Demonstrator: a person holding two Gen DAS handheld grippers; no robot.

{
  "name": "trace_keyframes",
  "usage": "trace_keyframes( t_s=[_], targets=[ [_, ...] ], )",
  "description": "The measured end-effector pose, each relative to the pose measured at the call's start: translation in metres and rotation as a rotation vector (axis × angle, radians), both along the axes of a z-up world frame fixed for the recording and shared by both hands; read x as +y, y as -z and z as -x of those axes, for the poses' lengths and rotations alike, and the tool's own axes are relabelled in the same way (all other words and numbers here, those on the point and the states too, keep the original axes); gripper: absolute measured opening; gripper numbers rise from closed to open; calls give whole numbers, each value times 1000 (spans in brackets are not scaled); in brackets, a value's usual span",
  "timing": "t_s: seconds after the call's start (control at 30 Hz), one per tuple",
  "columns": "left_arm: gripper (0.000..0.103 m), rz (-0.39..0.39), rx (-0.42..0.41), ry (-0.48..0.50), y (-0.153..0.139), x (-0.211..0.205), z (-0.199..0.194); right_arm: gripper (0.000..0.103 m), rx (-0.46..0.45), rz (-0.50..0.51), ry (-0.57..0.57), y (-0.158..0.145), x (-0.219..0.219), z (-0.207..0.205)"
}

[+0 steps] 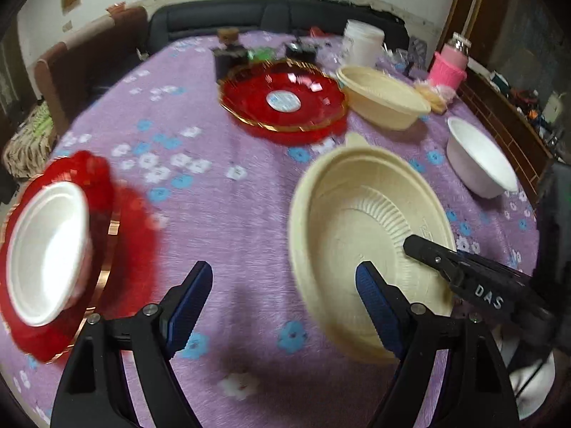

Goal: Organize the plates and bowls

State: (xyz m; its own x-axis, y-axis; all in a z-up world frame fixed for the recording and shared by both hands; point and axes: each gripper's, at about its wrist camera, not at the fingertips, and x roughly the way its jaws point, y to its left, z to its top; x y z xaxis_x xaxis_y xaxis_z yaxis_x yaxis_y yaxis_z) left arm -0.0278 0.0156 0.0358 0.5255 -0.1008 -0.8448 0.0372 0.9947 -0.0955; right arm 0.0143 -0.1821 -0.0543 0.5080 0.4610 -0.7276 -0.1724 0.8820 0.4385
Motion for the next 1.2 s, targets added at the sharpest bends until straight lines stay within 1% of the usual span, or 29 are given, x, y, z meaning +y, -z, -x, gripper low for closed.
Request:
trace_keyframes(
  t_s=[0.03, 0.07, 0.1, 0.13, 0.17, 0.23, 0.33, 0.43, 0.5, 0.6, 0.73, 0.77, 0.83, 0.87, 0.9, 0.93, 0.97, 1.0, 1.07, 1.13, 1.2],
  targets=[
    [79, 6, 15, 17, 4, -4, -3, 17, -6, 7, 1, 0, 1, 0],
    [63, 8, 24, 36, 7, -9, -5, 17, -18, 20, -1, -1, 3, 1],
    [29, 6, 30, 48, 8, -11, -6, 17, -27, 27, -3, -1, 5, 2],
    [25, -5, 47, 59, 11, -14, -7, 18, -32, 27, -5, -1, 7, 3],
    [26, -7, 41, 51, 11, -14, -5, 16, -42, 38, 2, 0, 8, 3],
    [25, -2, 24, 37, 8, -12, -1, 16, -52, 36, -1, 1, 9, 5],
    [25, 8, 2, 14, 1, -4, 7, 16, -78, -1, -26, -1, 12, 7],
    [25, 6, -15, -5, -5, 4, 14, 16, -131, -32, -69, -8, 17, 13],
    [25, 17, -26, -15, -8, 11, 21, 16, -161, -16, -97, -10, 25, 17],
    [25, 28, -35, -22, -9, 20, 30, 17, -161, 7, -127, -6, 37, 19],
    [25, 34, 5, 6, -2, 23, 32, 18, -142, 49, -129, -5, 45, 21],
    [27, 29, 14, 20, -1, 21, 31, 18, -142, 60, -126, -6, 45, 22],
    [39, 17, 37, 46, -2, 20, 29, 19, -143, 73, -104, -12, 40, 28],
    [52, 20, 46, 56, -5, 21, 29, 25, -141, 68, -95, -15, 37, 30],
    [62, 29, 46, 65, -10, 24, 30, 33, -139, 59, -86, -19, 31, 32],
    [63, 33, 41, 74, -15, 27, 31, 38, -139, 52, -78, -24, 25, 33],
    [63, 31, 36, 85, -21, 31, 31, 45, -140, 47, -71, -29, 19, 33],
    [64, 29, 33, 96, -27, 35, 32, 46, -143, 38, -62, -36, 12, 33],
    [65, 31, 26, 110, -40, 47, 30, 46, -147, 19, -47, -48, 0, 29],
    [69, 38, 23, 99, -52, 61, 19, 46, -137, -18, -42, -58, -8, 14],
    [69, 95, 34, 56, -64, 78, -7, 46, -92, -73, -45, -62, -8, -5]
  ],
)
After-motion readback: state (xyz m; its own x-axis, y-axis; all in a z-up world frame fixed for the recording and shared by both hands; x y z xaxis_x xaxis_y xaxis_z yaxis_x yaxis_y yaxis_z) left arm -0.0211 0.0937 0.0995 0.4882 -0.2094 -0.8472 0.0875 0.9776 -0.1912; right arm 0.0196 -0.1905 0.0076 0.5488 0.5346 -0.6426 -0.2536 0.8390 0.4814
